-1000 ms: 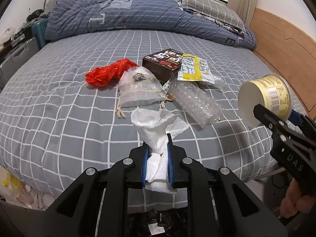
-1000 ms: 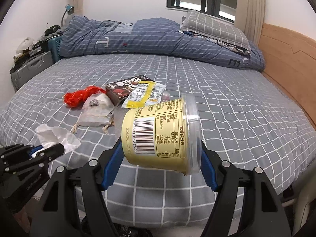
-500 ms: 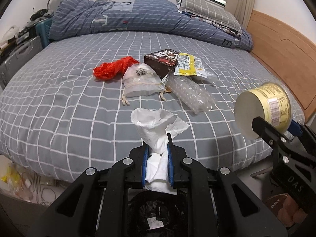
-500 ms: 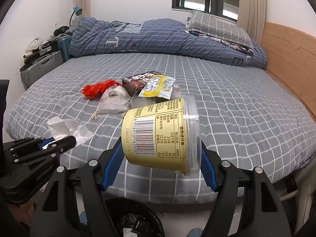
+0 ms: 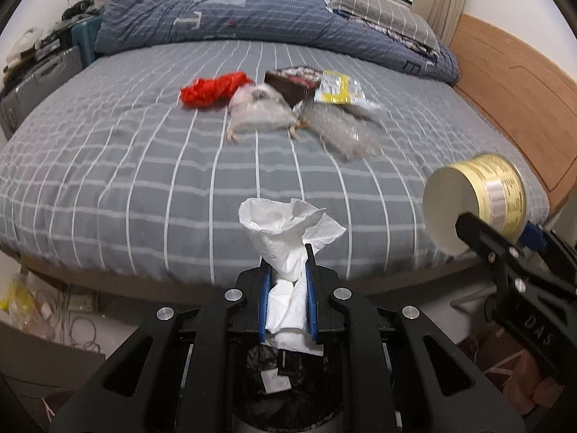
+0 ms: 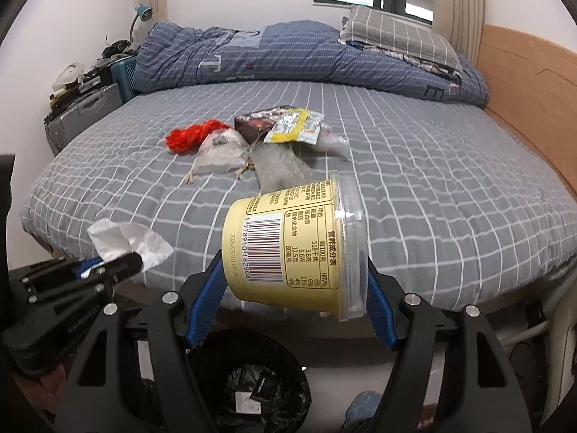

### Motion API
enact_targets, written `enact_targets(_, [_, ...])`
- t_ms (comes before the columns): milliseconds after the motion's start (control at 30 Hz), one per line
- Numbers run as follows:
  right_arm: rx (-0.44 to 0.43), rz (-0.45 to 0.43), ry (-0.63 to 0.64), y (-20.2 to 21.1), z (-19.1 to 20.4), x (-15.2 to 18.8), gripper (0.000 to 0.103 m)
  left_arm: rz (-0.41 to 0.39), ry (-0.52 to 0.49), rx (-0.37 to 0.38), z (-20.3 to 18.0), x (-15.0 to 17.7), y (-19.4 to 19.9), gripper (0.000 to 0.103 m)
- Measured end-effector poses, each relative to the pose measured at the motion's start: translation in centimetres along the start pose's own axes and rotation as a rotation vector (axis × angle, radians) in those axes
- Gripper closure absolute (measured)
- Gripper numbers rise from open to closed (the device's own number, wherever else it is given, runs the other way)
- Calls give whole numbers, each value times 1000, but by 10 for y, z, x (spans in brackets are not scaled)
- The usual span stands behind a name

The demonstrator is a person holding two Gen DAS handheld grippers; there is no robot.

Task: Collect trash
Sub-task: 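Carry the white tissue and yellow tub off the bed over the floor bin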

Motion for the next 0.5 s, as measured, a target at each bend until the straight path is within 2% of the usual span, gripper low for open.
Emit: enact_targets(500, [2,47,9,13,8,36,36,81,0,-39,12,66,6,88])
Point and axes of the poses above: each gripper's, at about its wrist camera, not at the fingertips, and y roughly against the way its jaws point, z to its left, x to its underside, the point moved 1 cm from there along -y, roughly the way its jaws point, and after that the axes turned 10 degrees about -x, right-handed, at the moved point
